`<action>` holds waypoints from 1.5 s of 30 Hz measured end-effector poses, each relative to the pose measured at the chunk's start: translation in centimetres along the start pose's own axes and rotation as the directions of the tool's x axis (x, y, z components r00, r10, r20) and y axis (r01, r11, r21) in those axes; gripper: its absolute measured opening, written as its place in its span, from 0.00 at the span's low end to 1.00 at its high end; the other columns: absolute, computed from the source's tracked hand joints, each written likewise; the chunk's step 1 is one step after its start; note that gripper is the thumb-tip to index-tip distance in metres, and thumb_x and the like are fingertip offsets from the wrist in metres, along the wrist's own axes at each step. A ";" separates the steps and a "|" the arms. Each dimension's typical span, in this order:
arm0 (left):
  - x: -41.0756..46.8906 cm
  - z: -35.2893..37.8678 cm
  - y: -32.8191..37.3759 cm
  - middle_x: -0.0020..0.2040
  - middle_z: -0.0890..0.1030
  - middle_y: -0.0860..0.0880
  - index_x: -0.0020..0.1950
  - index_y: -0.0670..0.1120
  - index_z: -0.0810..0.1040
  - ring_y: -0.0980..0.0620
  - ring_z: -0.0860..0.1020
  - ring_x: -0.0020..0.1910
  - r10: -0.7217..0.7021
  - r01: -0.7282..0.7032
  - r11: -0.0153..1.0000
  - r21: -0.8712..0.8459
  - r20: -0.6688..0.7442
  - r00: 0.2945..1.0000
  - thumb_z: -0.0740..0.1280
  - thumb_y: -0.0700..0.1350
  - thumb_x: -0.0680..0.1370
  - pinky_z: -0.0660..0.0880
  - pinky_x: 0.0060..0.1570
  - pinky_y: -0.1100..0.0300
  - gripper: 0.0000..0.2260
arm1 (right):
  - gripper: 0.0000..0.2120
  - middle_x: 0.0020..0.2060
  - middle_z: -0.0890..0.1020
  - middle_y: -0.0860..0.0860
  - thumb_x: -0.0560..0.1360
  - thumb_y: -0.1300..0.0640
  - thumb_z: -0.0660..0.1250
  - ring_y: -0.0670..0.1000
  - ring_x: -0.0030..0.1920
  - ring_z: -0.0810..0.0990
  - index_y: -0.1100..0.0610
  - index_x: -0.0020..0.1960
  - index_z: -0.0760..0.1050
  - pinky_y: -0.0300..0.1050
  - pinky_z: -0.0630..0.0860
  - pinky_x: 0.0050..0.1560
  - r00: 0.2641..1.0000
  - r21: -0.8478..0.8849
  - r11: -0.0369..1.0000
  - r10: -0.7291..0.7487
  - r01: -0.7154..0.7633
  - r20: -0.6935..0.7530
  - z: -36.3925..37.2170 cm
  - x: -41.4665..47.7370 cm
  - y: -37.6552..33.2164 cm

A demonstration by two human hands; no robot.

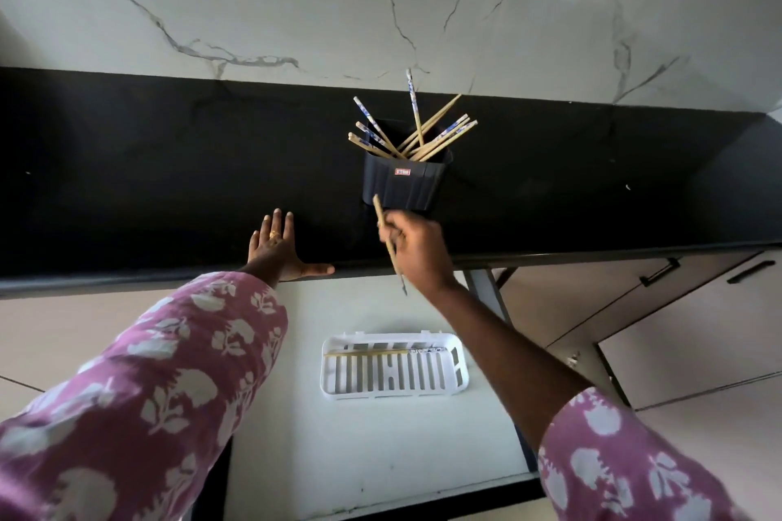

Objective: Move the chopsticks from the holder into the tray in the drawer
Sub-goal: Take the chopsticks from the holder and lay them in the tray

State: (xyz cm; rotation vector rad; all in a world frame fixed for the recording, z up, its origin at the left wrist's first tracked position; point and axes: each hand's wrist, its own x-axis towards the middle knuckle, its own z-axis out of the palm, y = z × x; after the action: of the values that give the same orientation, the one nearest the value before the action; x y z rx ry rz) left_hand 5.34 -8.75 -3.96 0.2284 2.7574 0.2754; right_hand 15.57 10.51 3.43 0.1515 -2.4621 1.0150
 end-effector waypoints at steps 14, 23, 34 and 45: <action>0.8 0.3 -0.1 0.77 0.36 0.46 0.77 0.46 0.36 0.46 0.36 0.76 -0.008 0.008 1.000 0.023 0.011 1.000 0.67 0.73 0.61 0.43 0.75 0.48 0.61 | 0.14 0.55 0.78 0.62 0.71 0.74 0.59 0.63 0.55 0.78 0.66 0.55 0.73 0.53 0.74 0.48 0.526 -0.423 0.817 0.178 0.392 0.832 8.4 -11.7 5.2; 1.1 0.3 0.0 0.77 0.35 0.47 0.77 0.46 0.36 0.46 0.37 0.77 -0.021 0.021 0.999 0.047 0.005 1.000 0.67 0.74 0.60 0.43 0.75 0.48 0.61 | 0.15 0.55 0.79 0.62 0.72 0.74 0.59 0.62 0.57 0.78 0.65 0.55 0.76 0.51 0.75 0.52 0.469 -0.473 0.772 0.259 0.425 0.844 11.5 -12.0 6.8; 1.1 0.3 -0.1 0.77 0.35 0.47 0.77 0.47 0.35 0.46 0.36 0.76 -0.027 0.026 0.999 0.045 0.012 1.000 0.68 0.74 0.60 0.42 0.74 0.48 0.61 | 0.15 0.54 0.79 0.62 0.70 0.72 0.64 0.63 0.57 0.78 0.66 0.57 0.75 0.53 0.76 0.51 0.503 -0.527 0.775 0.320 0.348 0.803 11.7 -12.0 7.1; 0.2 -0.2 0.1 0.77 0.35 0.48 0.77 0.46 0.35 0.47 0.36 0.76 -0.018 0.018 1.000 -0.007 0.020 1.000 0.68 0.73 0.61 0.43 0.75 0.49 0.61 | 0.08 0.24 0.75 0.51 0.59 0.64 0.59 0.52 0.23 0.75 0.55 0.29 0.76 0.38 0.69 0.21 0.911 -0.636 0.674 -0.143 0.375 0.386 3.6 -2.6 6.9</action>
State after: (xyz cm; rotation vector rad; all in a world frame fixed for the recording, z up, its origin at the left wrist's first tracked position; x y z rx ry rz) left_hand 5.10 -8.62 -3.84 0.2033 2.7373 0.2770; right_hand 14.65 12.80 -4.39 0.4226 -2.8102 -0.1355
